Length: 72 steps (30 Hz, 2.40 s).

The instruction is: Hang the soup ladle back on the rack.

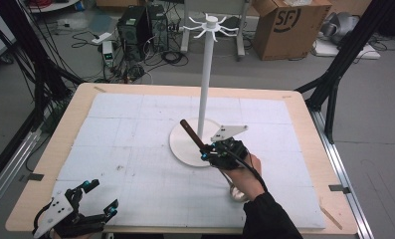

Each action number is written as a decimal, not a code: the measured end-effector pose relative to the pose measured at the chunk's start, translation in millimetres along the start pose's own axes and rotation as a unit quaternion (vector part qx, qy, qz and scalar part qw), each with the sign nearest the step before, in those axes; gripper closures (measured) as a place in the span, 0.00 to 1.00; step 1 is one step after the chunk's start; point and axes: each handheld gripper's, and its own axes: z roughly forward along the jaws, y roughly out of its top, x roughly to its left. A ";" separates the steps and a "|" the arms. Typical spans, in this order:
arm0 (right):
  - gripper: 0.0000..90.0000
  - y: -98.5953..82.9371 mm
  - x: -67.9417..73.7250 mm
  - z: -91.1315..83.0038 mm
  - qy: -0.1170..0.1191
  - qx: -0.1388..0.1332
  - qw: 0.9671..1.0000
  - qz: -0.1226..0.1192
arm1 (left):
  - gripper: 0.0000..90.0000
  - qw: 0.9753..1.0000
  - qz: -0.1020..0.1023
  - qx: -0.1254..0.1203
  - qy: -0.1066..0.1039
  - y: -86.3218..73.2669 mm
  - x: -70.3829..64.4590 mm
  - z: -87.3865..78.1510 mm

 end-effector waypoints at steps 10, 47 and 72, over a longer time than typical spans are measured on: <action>0.83 -10.2 -13.8 -29.4 -0.022 -0.060 0.998 0.011 | 0.13 1.000 0.002 0.002 0.002 -0.5 0.6 0.1; 0.83 52.1 -57.3 -114.3 -0.028 -0.201 0.978 0.056 | 0.13 1.000 0.001 0.005 0.001 -1.1 0.0 3.6; 0.83 96.8 -85.2 -128.4 0.015 -0.245 0.967 0.074 | 0.13 1.000 -0.009 0.002 0.004 -2.4 5.0 1.9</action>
